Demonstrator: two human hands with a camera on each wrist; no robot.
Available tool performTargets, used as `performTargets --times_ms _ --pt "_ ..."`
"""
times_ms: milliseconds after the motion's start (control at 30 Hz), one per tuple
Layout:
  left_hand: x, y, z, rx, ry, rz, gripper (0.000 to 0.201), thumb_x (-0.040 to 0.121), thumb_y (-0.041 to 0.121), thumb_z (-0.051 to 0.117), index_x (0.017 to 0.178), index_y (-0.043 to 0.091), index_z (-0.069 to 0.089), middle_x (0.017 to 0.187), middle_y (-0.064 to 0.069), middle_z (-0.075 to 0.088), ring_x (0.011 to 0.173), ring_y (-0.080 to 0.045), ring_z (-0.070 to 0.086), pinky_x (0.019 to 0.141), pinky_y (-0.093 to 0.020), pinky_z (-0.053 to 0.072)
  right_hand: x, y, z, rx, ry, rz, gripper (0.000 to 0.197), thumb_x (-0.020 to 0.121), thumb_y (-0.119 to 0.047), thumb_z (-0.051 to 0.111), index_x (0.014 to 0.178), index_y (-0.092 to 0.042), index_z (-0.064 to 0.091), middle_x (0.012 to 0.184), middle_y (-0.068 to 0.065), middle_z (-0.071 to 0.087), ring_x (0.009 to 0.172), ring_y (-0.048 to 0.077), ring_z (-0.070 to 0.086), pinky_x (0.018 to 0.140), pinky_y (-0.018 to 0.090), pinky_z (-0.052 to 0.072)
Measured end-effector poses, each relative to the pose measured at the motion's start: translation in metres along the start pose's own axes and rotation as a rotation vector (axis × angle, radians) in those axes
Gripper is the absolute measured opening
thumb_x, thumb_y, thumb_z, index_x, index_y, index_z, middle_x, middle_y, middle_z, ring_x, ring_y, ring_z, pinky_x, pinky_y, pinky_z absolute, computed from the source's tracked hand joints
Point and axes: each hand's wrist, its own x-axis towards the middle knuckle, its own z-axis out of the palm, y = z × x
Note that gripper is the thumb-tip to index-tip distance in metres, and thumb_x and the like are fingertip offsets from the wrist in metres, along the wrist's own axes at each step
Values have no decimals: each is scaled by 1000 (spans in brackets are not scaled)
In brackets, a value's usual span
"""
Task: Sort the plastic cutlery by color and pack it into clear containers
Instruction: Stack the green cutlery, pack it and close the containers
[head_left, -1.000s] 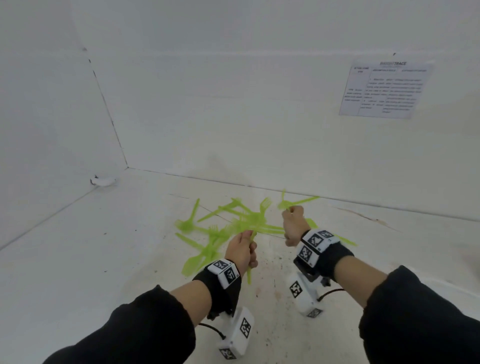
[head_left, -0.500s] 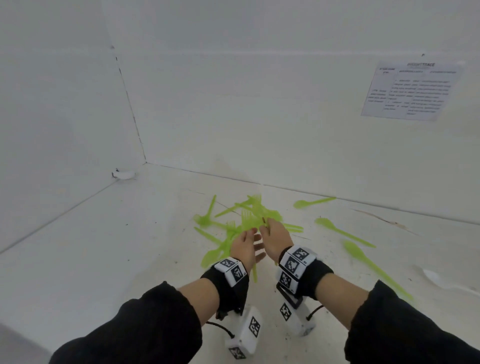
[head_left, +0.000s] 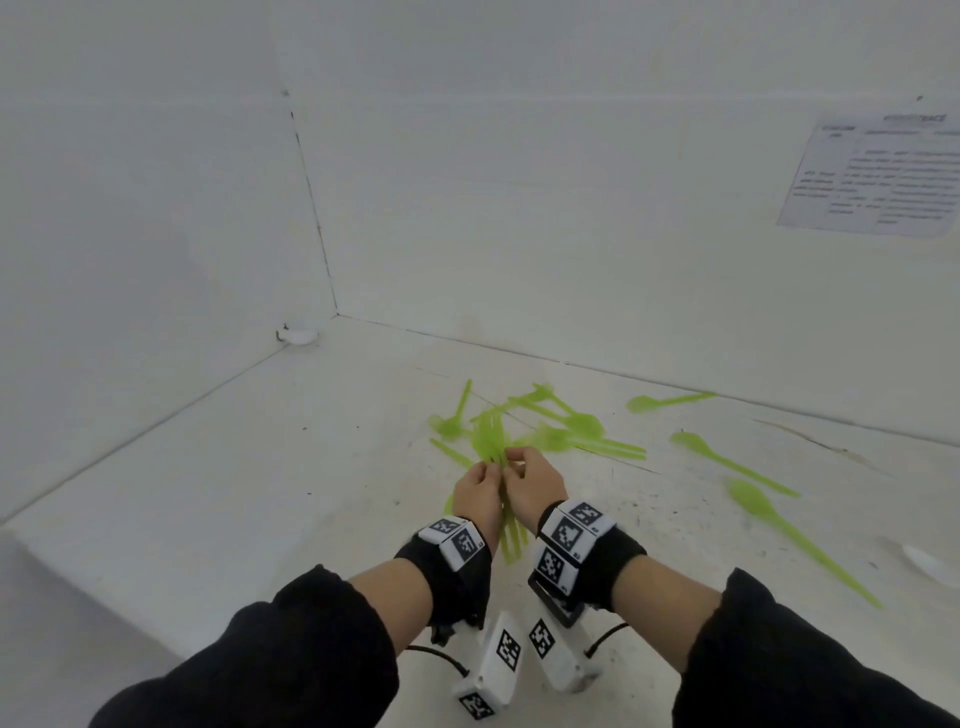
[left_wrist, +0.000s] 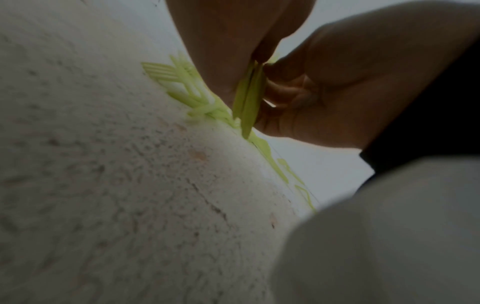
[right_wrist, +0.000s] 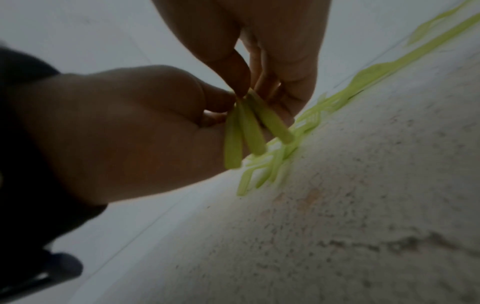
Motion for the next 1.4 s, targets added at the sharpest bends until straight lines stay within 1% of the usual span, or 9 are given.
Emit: performTargets --times_ms 200,367,500,667,833,967,1033,1167,1400 --pt "1 16 -13 -22 6 -38 28 101 12 33 86 11 57 99 -21 62 84 -23 55 67 -28 44 2 -12 3 31 -70 -56 29 93 -11 50 122 -10 56 117 11 62 106 21 58 94 28 44" --pt "-3 35 -18 -107 -15 -15 36 102 11 31 134 -1 41 132 -21 51 120 -33 51 102 -45 41 17 -18 12 192 -124 4 22 87 -10 54 76 -26 45 75 0 55 62 13 50 58 24 42" --pt "-3 28 -16 -171 -37 13 36 102 10 30 134 -2 40 121 -13 56 108 -23 56 91 -33 46 15 -21 17 279 -84 39 15 92 -12 49 106 -14 51 93 4 56 88 21 54 82 34 47" --pt "1 15 -15 -71 -31 7 31 102 9 26 102 5 56 103 -14 59 88 -18 57 69 -24 48 5 -14 16 90 -92 -66 30 97 -11 41 124 -7 52 124 7 57 116 21 53 96 24 39" --pt "9 25 -19 -74 -21 -46 31 103 16 25 110 10 54 104 -12 61 77 -20 59 58 -29 52 22 -23 6 -79 -137 -112 22 91 -18 54 109 -10 64 110 9 66 102 22 62 79 21 46" --pt "17 42 -31 -61 -125 -72 27 104 21 26 107 12 51 91 -8 61 69 -20 60 50 -28 54 44 -33 1 -107 -114 -140 15 83 -26 65 71 -21 57 90 7 68 75 16 64 53 12 43" --pt "24 48 -39 -60 -154 -69 29 104 22 27 111 10 52 89 -7 61 70 -19 61 53 -30 55 50 -39 4 -104 -161 -156 9 85 -24 63 79 -18 61 84 3 67 61 6 58 43 6 39" --pt "40 56 -55 -119 -181 -80 29 104 20 29 115 10 53 89 -9 63 70 -21 57 68 -38 53 60 -47 16 -110 -260 -145 20 88 -22 59 104 -11 64 86 4 66 66 12 60 64 26 53" --pt "51 63 -58 -305 -216 -106 30 103 11 29 127 15 47 102 -8 62 81 -22 59 62 -35 56 72 -53 30 -127 -255 -136 17 88 -19 55 92 -13 71 90 15 72 86 26 69 89 39 54"
